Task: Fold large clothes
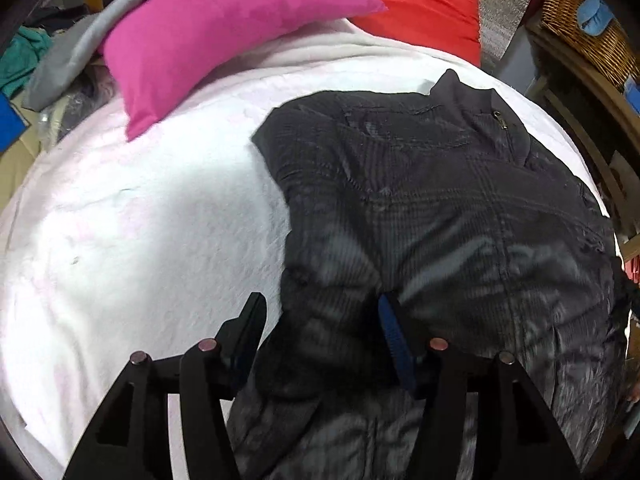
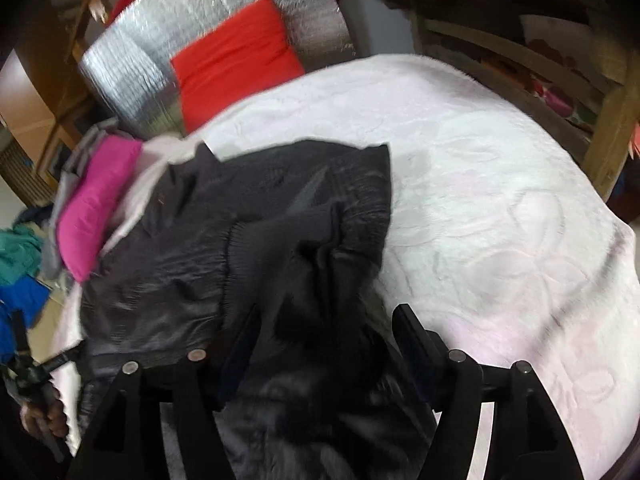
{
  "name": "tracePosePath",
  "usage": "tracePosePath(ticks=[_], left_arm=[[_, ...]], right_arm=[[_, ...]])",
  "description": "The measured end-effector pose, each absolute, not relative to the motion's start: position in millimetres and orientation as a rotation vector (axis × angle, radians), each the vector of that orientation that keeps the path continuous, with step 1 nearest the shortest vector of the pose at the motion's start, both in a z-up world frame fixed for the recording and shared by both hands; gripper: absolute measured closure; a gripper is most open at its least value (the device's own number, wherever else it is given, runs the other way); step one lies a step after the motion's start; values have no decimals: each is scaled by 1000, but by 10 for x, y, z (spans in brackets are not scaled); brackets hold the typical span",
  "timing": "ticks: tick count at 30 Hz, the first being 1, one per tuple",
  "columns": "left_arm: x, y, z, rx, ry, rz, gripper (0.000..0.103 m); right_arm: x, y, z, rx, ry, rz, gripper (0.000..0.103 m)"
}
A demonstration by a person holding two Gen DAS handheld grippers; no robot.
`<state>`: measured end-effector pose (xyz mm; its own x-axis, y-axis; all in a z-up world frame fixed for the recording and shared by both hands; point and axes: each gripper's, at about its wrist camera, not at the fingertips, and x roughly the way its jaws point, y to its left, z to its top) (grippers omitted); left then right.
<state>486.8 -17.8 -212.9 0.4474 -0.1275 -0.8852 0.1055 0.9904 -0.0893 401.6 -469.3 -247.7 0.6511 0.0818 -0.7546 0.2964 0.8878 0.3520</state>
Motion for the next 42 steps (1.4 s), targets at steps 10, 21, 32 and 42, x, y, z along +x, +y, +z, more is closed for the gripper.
tracePosePath(ticks=[10,21,32,42], left_arm=[[3774,139,-1866,-6,993,-106,44],[2749,469,-2204,-70,1084,-75,44],[1930,541,-2624,-95,1222,-88,43],[1901,601,-2887,-118,1284,-80,34]], right_arm=[[2885,-4665,-2276,603,788,-67,27],[2187,-4562,-2633,815,871,-43,25],[1593,-4140,-3166,773,1090,2,25],[1897,-3944,-3457,649,1138,-46,23]])
